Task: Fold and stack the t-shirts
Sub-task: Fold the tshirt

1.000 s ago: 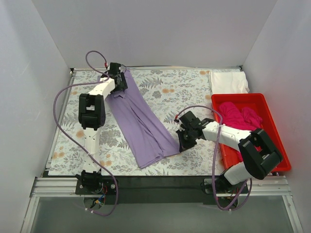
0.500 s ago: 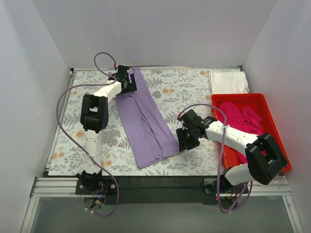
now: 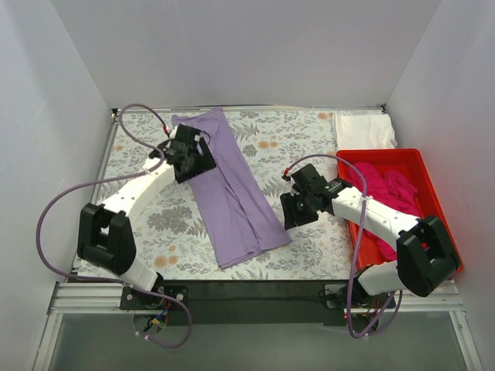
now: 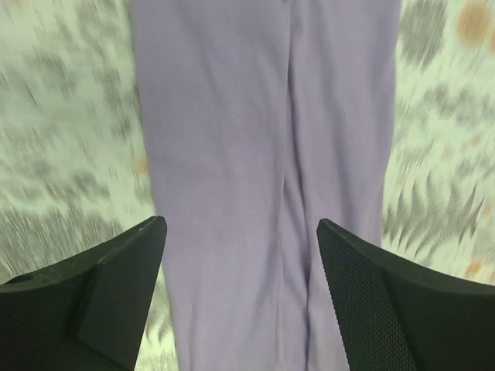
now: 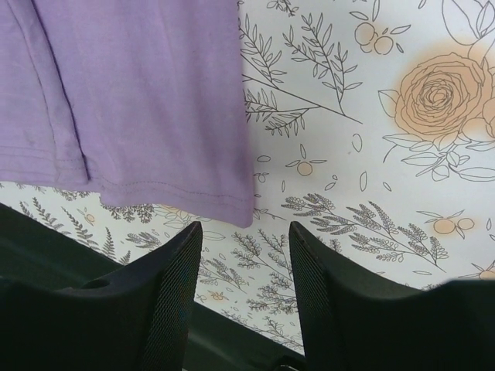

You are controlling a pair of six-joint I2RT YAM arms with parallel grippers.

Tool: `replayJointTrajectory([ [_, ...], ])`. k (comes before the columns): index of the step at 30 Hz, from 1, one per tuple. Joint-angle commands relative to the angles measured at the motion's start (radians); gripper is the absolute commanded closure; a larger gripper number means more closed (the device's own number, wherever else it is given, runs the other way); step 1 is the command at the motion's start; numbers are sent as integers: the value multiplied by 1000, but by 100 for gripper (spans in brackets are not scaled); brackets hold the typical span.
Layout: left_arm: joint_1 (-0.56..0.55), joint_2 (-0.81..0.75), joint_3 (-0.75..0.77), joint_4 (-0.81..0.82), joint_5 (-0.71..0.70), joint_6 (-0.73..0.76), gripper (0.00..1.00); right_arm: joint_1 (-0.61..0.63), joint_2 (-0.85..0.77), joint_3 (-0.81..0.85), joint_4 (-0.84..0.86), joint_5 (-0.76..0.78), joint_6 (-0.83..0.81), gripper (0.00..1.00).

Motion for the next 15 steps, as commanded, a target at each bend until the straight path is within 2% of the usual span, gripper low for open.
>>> replayJointTrajectory([
  [1, -105, -145, -188, -144, 45, -198, 28, -4, -1, 39, 9, -11, -27, 53],
  [5, -283, -259, -379, -248, 75, -373, 31, -4, 6, 30, 12, -11, -27, 53],
  [10, -494, -313, -472, -311, 89, -602, 38, -4, 18, 15, 16, -16, -40, 54],
  [15, -584, -265, -521, -310, 101, -694, 43, -4, 35, -12, 31, -25, -46, 55],
])
